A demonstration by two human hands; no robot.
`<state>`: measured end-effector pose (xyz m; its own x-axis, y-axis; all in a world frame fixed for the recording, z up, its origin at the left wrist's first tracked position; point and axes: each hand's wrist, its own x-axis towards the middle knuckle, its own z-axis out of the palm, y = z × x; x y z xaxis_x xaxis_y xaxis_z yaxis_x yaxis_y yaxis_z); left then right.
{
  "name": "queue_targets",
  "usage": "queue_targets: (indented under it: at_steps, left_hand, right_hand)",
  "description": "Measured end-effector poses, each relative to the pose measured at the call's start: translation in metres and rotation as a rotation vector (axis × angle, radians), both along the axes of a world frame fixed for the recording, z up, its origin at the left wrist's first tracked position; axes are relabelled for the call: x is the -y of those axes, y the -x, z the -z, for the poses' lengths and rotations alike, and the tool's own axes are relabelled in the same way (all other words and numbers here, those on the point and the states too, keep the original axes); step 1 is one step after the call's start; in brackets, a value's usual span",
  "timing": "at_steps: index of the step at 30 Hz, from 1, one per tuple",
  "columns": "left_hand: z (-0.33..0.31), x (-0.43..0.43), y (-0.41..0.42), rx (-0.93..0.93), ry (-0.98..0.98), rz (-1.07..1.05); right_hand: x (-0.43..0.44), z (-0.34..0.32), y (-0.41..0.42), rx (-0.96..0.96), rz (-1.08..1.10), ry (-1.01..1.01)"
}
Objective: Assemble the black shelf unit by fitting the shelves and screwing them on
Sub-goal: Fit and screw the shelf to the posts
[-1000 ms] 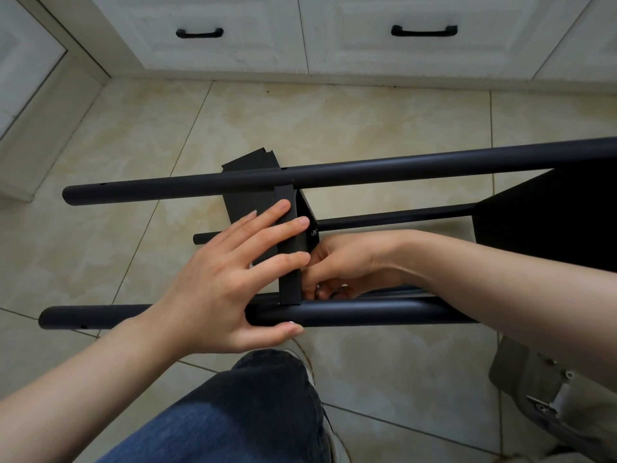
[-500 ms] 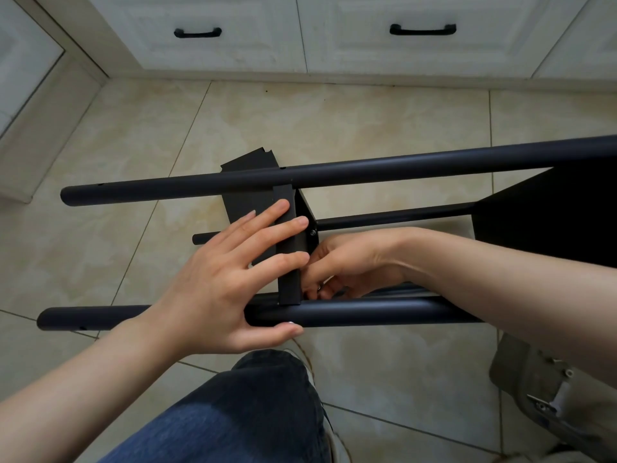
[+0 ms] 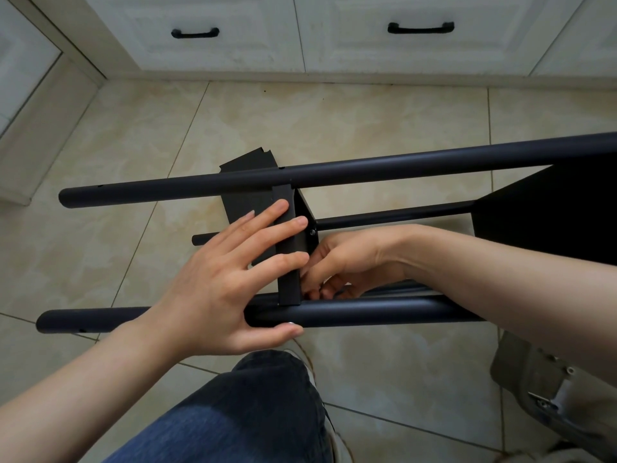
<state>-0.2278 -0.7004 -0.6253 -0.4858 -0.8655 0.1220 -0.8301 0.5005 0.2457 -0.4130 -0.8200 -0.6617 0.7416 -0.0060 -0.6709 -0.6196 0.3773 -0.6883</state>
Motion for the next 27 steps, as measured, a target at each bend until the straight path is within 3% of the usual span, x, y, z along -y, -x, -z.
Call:
queue_targets:
  at_steps: [4,27]
  left_hand:
    - [0.0002,-0.0005,0.0,0.001,0.0,-0.001]
    - [-0.0007,0.001,0.0007,-0.012,-0.008,0.002]
  right_hand:
    - [-0.0038,0.0028,-0.0044,-0.043,-0.025,0.087]
    - [-0.0043,0.0001,-0.004,-0.039,-0.014,0.065]
